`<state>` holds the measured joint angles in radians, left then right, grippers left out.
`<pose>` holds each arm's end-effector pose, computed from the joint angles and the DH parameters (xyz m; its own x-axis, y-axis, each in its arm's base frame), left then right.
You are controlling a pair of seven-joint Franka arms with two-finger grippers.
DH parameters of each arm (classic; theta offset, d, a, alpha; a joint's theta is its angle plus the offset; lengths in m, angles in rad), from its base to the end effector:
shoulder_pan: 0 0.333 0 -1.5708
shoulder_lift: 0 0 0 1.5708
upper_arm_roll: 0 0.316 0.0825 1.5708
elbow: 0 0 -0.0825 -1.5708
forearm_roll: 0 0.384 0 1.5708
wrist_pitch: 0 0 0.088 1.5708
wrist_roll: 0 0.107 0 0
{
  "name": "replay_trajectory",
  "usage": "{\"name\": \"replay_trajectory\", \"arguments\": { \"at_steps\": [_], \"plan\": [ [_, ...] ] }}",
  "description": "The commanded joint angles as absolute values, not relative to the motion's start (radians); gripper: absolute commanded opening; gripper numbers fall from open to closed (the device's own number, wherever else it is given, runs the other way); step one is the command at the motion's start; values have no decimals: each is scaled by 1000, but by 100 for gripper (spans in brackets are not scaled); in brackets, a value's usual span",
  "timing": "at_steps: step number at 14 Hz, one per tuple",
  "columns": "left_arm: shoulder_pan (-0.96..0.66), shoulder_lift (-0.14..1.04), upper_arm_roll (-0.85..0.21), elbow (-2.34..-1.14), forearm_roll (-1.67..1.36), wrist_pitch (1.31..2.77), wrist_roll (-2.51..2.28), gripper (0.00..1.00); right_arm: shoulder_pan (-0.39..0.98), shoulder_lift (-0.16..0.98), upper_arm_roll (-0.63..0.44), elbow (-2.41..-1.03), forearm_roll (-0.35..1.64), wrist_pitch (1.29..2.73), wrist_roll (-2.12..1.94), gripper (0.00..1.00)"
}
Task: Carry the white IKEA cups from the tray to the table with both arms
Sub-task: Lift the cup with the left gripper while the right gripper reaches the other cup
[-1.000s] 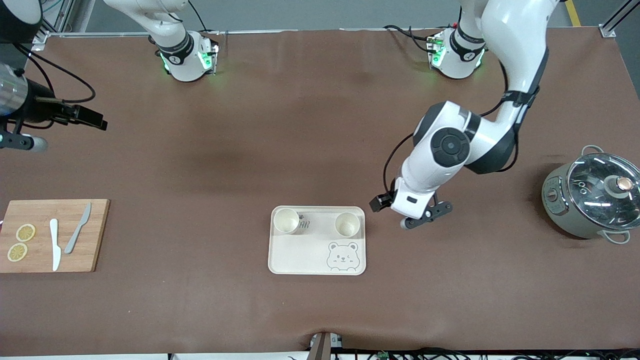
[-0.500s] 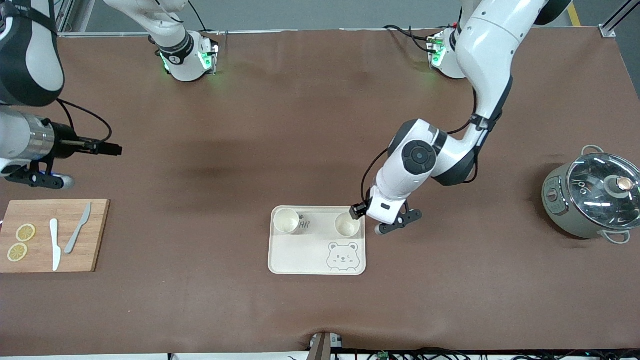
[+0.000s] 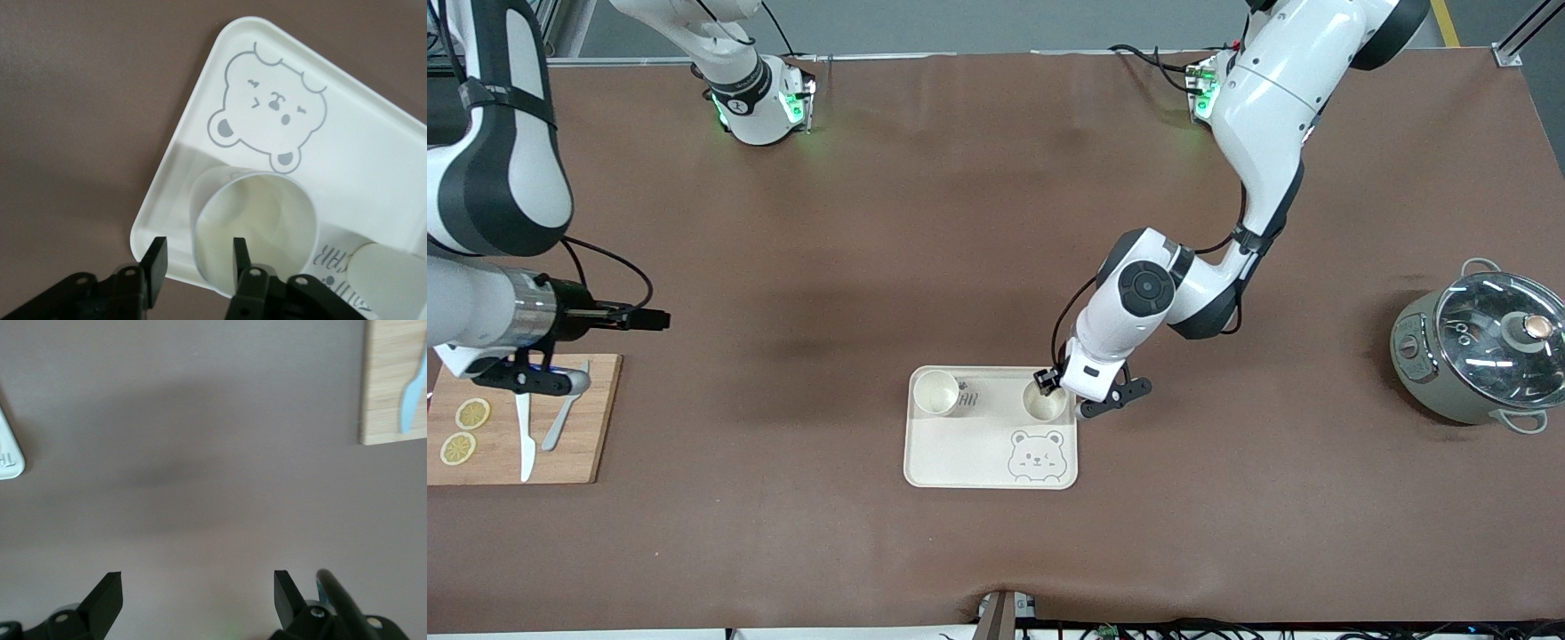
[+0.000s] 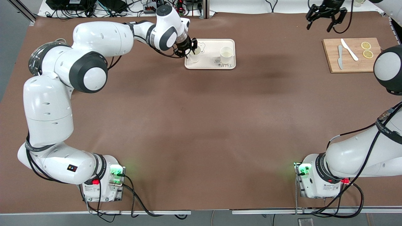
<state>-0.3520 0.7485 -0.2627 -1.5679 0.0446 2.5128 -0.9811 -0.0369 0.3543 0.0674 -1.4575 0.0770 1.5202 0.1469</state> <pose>0.6080 -0.3909 0.2349 0.9129 0.4081 -0.0002 0.3943 -0.8819 0.2583 0.6327 0.0222 0.4624 0.9483 -0.1102 -0.2977 -0.1323 -0.9897 -0.0550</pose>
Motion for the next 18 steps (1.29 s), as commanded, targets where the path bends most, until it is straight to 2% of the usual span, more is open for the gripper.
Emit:
{"name": "replay_trajectory", "arguments": {
  "at_steps": [1,2,3,8,12,18],
  "plan": [
    [-365,773,-247,-1539,92,2532,-991,15,3,377,67,-1465,117,1523,161,100],
    [-365,773,-248,-1539,109,2534,-992,3,21,411,67,-1471,117,1531,169,100],
    [-365,775,-249,-1539,115,2533,-991,0,47,457,67,-1473,117,1534,202,100],
    [-342,736,-245,-1539,117,2522,-985,0,135,502,69,-1486,123,1647,483,100],
    [-312,649,-247,-1539,117,2435,-983,0,205,560,68,-1480,348,1813,666,100],
    [-197,509,-256,-1563,107,2270,-848,0,320,655,66,-1465,361,2001,996,100]
  ]
}}
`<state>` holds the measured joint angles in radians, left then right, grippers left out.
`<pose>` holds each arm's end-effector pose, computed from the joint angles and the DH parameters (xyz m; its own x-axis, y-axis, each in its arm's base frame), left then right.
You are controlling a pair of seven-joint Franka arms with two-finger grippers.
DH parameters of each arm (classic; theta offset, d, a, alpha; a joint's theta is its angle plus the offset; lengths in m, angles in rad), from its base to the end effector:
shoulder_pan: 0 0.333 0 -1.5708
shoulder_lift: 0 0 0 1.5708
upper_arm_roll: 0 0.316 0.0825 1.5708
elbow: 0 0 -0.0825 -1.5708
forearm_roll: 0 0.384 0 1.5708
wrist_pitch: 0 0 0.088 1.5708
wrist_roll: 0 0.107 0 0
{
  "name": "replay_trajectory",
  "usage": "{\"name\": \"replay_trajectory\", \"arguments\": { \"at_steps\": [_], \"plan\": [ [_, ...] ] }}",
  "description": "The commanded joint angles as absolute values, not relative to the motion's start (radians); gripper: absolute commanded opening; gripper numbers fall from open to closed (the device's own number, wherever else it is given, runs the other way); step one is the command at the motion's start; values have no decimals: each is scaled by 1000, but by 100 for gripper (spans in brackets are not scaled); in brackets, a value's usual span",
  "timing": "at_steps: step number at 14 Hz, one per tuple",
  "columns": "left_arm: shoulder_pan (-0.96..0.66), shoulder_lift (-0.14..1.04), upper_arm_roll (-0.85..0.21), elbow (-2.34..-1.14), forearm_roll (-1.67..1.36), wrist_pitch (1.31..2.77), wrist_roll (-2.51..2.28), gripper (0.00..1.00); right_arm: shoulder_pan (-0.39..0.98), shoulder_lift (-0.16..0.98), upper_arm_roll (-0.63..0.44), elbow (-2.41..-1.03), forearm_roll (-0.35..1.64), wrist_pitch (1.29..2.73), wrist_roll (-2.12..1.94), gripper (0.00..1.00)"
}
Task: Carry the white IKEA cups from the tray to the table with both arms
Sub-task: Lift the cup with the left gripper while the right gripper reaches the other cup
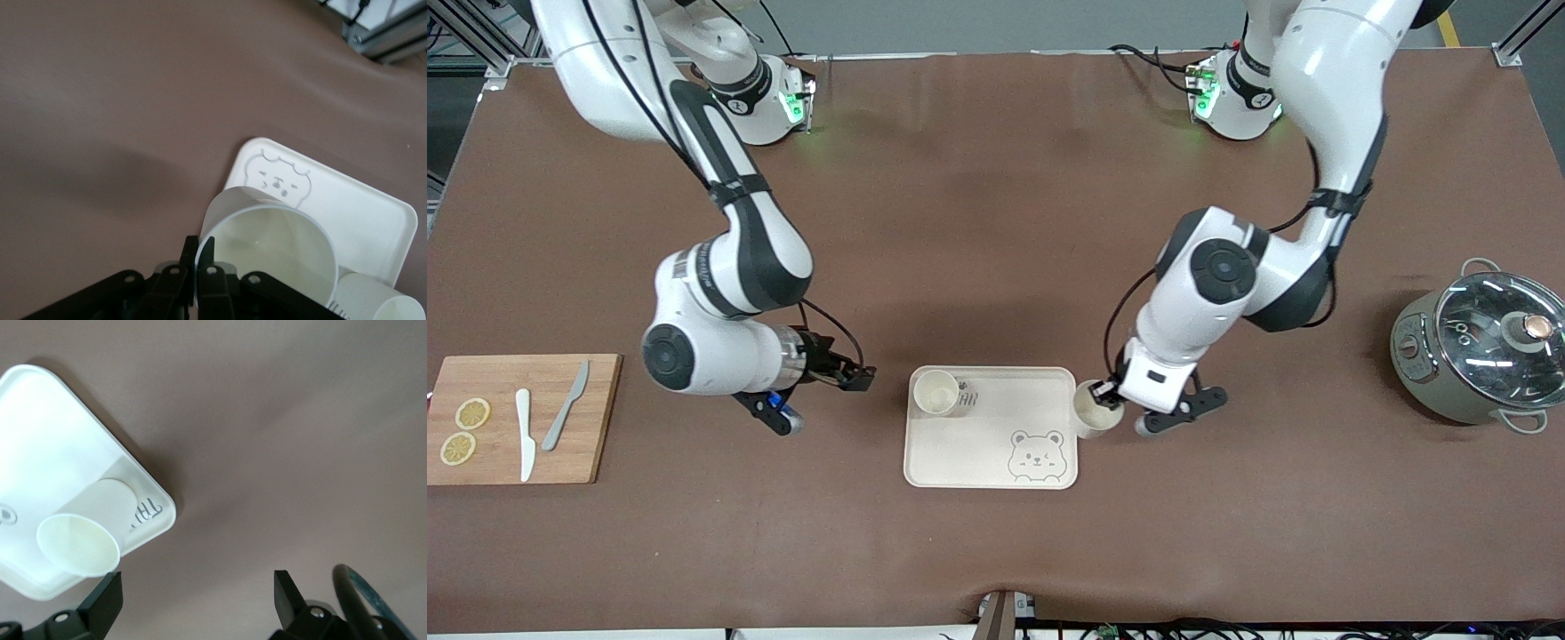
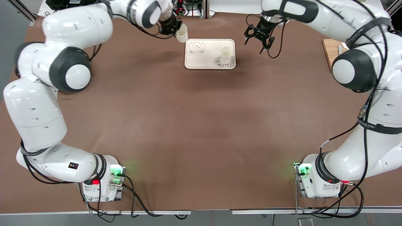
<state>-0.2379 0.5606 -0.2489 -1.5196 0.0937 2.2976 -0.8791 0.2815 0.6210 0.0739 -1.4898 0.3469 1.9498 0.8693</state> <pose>0.6529 -0.3083 0.3657 0.9145 0.3891 0.1110 0.3610 -0.9085 0.2105 0.6463 0.2554 0.3009 0.7307 -0.5726 -0.3718 -0.6383 -0.7662 -0.0743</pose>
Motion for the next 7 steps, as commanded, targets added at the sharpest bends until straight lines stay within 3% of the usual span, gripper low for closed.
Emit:
{"name": "replay_trajectory", "arguments": {
  "at_steps": [1,3,7],
  "plan": [
    [-174,494,-258,-1577,106,2263,-821,0,345,660,66,-1465,357,2067,1050,100],
    [-141,465,-258,-1620,103,2247,-746,0,367,679,66,-1465,353,2158,1063,100],
    [-42,387,-259,-1739,103,2220,-591,0,385,712,64,-1466,356,2166,1066,100]
  ]
}}
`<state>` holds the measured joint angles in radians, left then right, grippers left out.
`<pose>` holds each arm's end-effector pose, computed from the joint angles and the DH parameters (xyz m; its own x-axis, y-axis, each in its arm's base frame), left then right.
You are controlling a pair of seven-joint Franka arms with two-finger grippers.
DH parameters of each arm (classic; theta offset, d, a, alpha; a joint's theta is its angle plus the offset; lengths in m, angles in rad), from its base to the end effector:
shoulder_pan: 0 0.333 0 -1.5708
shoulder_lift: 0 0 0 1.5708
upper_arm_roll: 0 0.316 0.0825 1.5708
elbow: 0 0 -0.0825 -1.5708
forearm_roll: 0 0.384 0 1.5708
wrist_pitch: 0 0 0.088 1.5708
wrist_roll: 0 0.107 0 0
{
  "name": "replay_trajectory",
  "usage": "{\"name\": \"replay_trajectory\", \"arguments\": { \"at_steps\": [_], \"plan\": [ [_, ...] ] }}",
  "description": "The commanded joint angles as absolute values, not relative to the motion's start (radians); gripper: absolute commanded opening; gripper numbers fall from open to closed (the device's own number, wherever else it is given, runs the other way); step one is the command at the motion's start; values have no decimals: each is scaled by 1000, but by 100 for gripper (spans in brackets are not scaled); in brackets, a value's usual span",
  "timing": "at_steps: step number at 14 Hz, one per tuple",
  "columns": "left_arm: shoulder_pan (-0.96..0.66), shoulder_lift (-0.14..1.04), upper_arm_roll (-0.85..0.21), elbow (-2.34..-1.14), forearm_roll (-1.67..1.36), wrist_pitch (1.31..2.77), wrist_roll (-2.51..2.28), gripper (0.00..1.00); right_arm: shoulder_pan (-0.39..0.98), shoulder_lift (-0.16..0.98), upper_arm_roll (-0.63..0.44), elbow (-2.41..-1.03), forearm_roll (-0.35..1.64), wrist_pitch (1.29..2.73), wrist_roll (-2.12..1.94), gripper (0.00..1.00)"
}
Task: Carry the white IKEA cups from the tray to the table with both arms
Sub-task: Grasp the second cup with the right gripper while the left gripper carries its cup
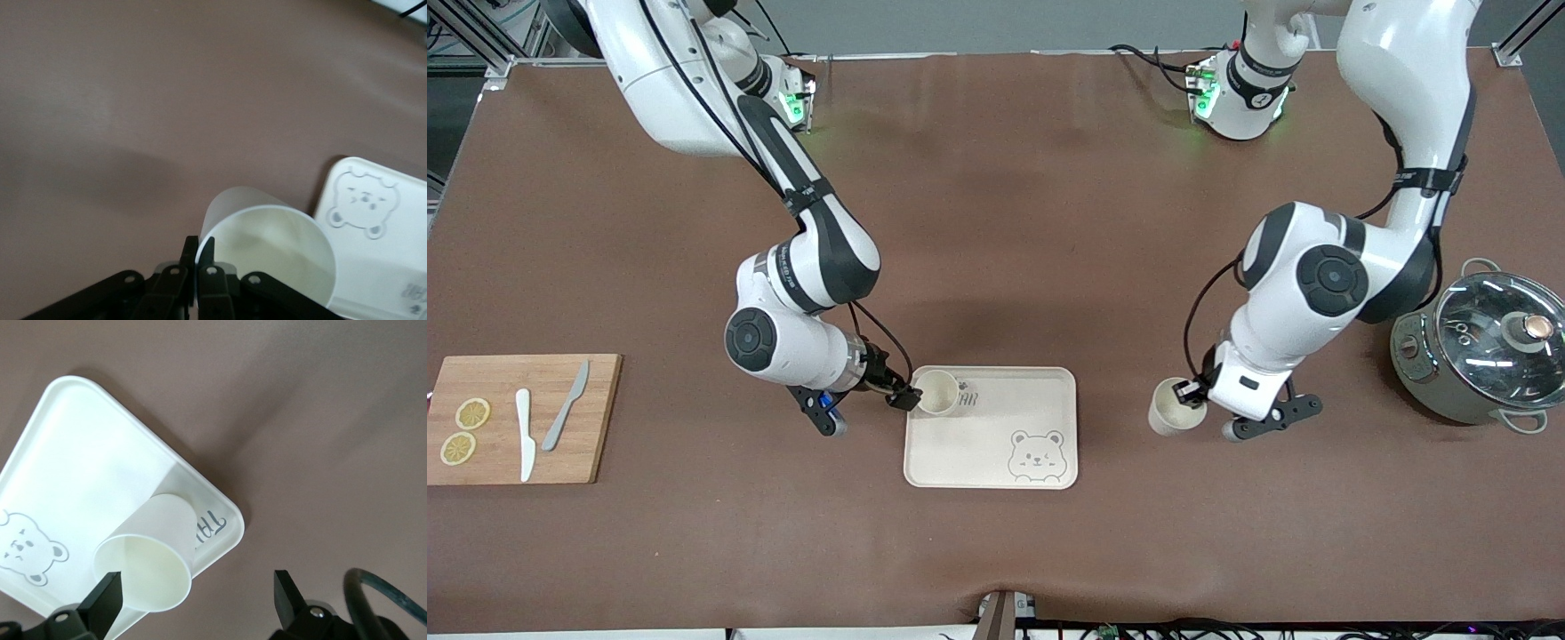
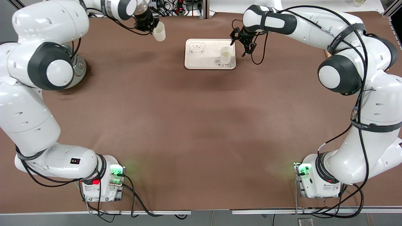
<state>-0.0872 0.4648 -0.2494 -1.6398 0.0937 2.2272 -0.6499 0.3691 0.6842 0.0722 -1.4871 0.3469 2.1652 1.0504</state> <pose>0.6571 -0.2042 0.3669 0.9515 0.2935 0.0919 0.2836 -0.9530 0.1069 0.6455 0.3099 0.2728 0.6631 -0.6853 -0.3009 -0.7399 -0.6610 -0.1252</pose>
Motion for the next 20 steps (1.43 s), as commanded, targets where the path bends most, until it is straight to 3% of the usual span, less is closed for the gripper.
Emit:
{"name": "replay_trajectory", "arguments": {
  "at_steps": [1,4,5,8,9,15,16,18,19,20],
  "plan": [
    [-22,374,-258,-1767,103,2220,-560,0,396,728,64,-1465,357,2167,1071,100],
    [35,374,-258,-1813,106,2220,-514,0,410,755,64,-1463,360,2195,1121,97],
    [47,376,-258,-1827,107,2221,-512,0,411,756,64,-1463,365,2215,1138,82],
    [99,382,-258,-1887,109,2253,-511,0,407,765,66,-1463,382,2221,1179,10],
    [112,383,-258,-1922,110,2291,-511,0,407,765,66,-1460,405,2223,1205,0],
    [150,411,-258,-1990,112,2378,-491,0,399,756,67,-1425,466,2224,1270,0],
    [164,422,-258,-1988,113,2379,-491,10,396,753,67,-1410,474,2221,1287,0],
    [172,423,-258,-1982,112,2379,-489,55,384,736,69,-1385,477,2212,1301,0],
    [173,411,-258,-1980,112,2379,-489,66,367,729,69,-1385,474,2203,1298,0],
    [182,399,-258,-1980,112,2376,-489,86,348,724,69,-1385,472,2144,1290,0]
  ]
}}
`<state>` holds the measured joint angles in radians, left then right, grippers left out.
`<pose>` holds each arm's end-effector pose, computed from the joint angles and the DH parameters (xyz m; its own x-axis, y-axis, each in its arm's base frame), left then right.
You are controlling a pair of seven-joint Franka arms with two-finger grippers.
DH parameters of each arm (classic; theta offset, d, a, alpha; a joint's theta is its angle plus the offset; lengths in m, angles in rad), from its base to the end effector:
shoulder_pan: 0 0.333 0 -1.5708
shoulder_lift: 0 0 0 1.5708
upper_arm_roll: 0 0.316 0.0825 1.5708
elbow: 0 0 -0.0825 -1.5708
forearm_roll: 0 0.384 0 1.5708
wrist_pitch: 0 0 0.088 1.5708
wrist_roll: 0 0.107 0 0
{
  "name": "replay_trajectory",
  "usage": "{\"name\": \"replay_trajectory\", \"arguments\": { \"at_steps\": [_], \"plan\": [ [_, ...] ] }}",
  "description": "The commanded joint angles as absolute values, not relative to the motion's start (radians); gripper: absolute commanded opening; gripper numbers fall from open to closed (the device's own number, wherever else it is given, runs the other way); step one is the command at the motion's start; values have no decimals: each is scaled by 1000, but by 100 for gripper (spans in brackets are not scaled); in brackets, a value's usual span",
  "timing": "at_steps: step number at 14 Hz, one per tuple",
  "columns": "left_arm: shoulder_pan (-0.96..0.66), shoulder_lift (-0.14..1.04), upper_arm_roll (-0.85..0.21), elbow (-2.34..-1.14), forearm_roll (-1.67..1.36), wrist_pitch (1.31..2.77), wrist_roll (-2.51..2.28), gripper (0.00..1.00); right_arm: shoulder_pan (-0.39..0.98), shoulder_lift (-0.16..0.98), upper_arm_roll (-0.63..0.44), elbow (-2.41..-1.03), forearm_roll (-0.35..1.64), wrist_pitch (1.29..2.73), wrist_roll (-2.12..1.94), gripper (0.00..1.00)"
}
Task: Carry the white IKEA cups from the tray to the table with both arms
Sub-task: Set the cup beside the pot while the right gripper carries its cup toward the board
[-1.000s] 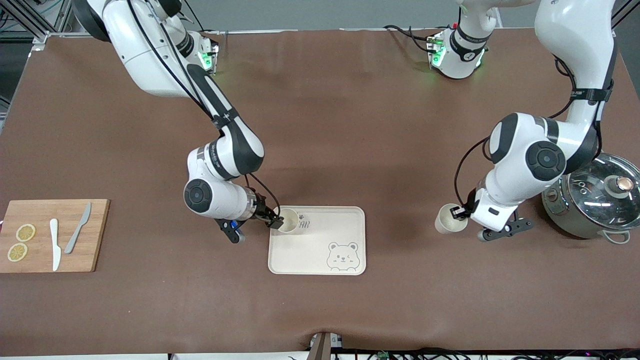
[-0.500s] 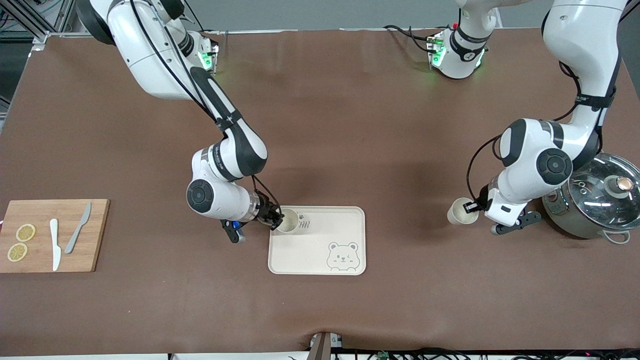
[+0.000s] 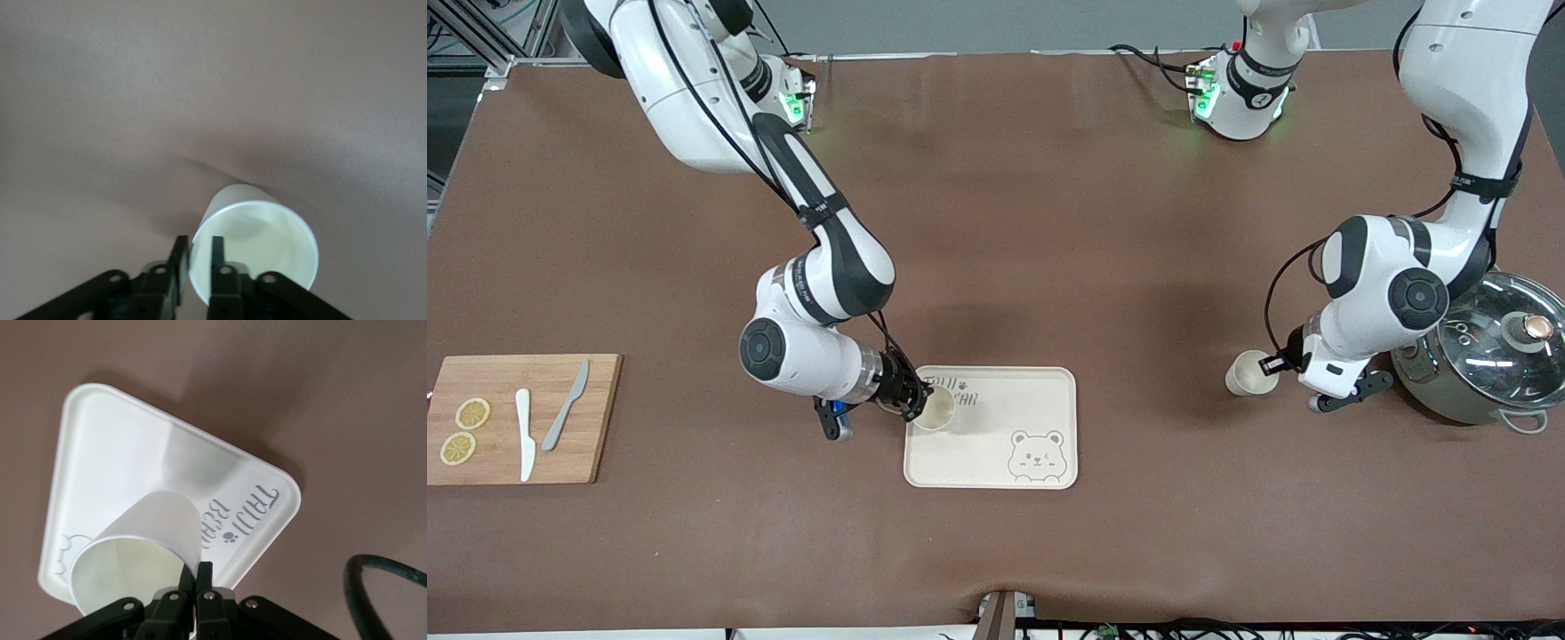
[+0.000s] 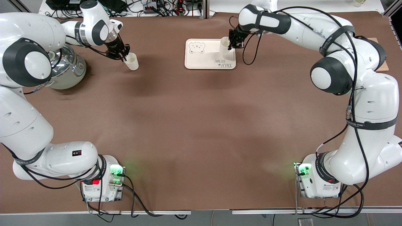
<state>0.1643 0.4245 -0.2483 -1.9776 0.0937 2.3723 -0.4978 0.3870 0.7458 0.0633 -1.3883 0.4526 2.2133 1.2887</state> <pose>0.6092 -0.0450 0.2567 0.9334 0.3576 -0.0296 0.3584 -0.9332 0.0263 0.6661 0.3268 0.2784 0.4273 -0.8170 -0.3871 -0.9026 -0.4101 -0.1307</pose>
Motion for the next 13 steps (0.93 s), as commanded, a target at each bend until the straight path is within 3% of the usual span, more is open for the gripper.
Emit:
{"name": "replay_trajectory", "arguments": {
  "at_steps": [1,5,9,13],
  "plan": [
    [190,385,-258,-1979,112,2373,-488,100,330,707,66,-1385,469,2073,1264,0],
    [209,305,-258,-1956,110,2315,-424,100,200,622,61,-1471,462,1846,886,0],
    [218,256,-253,-1841,110,2128,-361,100,86,500,60,-1673,410,1830,654,0],
    [219,247,-247,-1671,115,1922,-226,100,-29,398,60,-1840,174,1833,485,0]
  ]
}}
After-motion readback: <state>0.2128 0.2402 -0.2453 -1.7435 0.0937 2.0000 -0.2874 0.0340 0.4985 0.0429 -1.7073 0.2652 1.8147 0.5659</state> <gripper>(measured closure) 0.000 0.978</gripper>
